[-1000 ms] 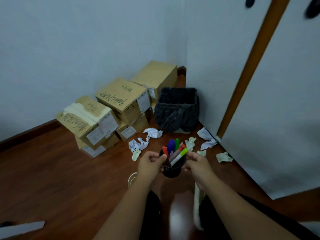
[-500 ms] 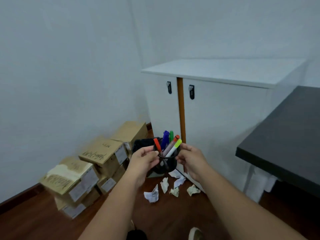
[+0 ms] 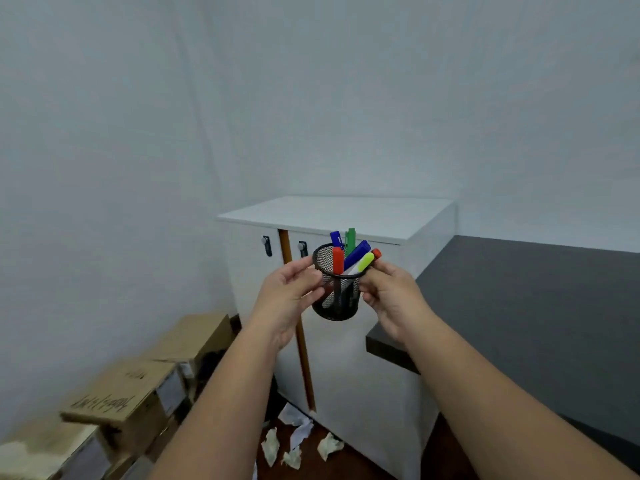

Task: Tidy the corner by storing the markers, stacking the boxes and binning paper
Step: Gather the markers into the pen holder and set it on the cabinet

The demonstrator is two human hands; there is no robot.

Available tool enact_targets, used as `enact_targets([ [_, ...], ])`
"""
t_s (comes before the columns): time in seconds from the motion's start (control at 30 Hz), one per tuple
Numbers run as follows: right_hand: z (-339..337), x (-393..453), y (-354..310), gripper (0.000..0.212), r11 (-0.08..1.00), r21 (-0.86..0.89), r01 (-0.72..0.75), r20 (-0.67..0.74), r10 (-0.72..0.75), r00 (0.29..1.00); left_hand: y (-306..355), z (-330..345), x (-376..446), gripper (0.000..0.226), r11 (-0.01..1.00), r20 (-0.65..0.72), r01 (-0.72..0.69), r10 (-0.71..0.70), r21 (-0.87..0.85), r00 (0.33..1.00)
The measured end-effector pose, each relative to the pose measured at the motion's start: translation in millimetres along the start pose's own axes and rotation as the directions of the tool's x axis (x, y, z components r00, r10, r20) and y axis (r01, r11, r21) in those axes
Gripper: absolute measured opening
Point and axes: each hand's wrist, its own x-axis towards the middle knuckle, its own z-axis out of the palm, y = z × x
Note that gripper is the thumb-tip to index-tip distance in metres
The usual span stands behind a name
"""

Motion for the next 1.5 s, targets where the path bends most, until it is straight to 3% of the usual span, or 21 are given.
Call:
enact_targets([
  [0.17,-63.5,-18.9,-37.3,0.037,0.996,-0.053,0.077,-0.168,-0.085,0.982,-21.9,69.6,1.5,0.034,0.992,0.129,-0.023,0.007,0.125,0.992],
  [0.4,-146.2,-50.5,-63.0,0.036,0.985,-0.145,0.091,-0.337,-0.135,0.932,-65.0,156.6,-3.0,0.035,0.997,0.273,0.08,-0.083,0.02,0.958],
  [0.7,-213.6,-60.1,-67.0,0.039,0.973,-0.229,-0.008,-0.416,-0.091,0.905,-102.8,211.2,8.8,0.035,0.983,0.376,0.142,-0.177,0.119,0.91],
  [0.9,-242.2,-34.5,-71.2,0.05,0.934,-0.358,-0.009,-0.375,-0.135,0.917,-124.7,233.1,48.4,0.037,0.967,0.405,0.192,-0.245,0.168,0.881],
  [1.17,-278.1,47.0,-64.7,0.05,0.912,-0.408,-0.029,-0.393,-0.147,0.908,-152.8,267.7,129.2,0.041,0.954,0.387,0.132,-0.233,0.269,0.892],
  [1.33,-304.8,100.4,-50.2,0.045,0.865,-0.501,0.024,-0.419,-0.266,0.868,-187.2,276.4,166.9,0.046,0.868,0.406,-0.221,0.024,0.445,0.914],
  [1.5,-324.3,143.2,-49.6,0.04,0.814,-0.58,0.011,-0.43,-0.318,0.845,-205.4,294.2,203.3,0.043,0.829,0.413,-0.283,0.071,0.482,0.908],
])
